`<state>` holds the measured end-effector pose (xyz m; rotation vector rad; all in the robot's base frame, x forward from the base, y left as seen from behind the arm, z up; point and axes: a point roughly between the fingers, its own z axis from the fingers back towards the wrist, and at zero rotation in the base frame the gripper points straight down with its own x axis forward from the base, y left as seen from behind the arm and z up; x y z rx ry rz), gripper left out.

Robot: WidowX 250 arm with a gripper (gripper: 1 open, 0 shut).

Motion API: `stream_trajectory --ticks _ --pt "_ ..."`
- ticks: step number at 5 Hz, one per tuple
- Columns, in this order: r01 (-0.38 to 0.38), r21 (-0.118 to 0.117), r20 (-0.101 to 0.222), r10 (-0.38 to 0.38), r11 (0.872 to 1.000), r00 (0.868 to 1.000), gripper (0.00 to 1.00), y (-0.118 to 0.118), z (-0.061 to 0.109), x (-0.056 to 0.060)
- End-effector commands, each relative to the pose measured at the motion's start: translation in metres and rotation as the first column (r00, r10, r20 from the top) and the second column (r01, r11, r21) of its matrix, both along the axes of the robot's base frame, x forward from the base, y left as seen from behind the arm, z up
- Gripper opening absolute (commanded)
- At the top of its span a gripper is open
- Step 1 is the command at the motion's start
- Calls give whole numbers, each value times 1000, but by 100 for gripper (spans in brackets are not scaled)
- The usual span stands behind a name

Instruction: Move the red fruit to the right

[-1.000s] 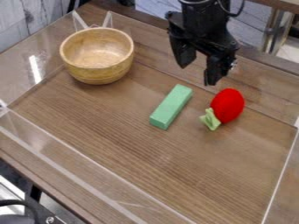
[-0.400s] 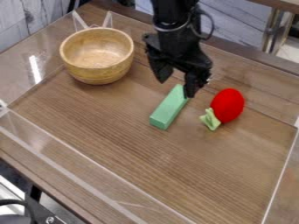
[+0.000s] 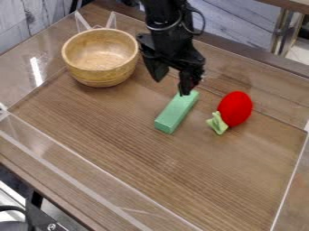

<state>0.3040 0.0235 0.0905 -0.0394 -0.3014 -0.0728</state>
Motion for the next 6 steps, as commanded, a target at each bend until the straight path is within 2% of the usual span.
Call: stream_trajectory --ticks 1,2,4,6 --pt "-43 3 58 43 999 997 100 -4 23 13" --pt "-82 -2 54 82 997 995 100 -12 25 17" --pt "-87 -23 42 88 996 995 100 -43 28 13" --pt "-209 -26 41 210 978 977 100 -32 24 14"
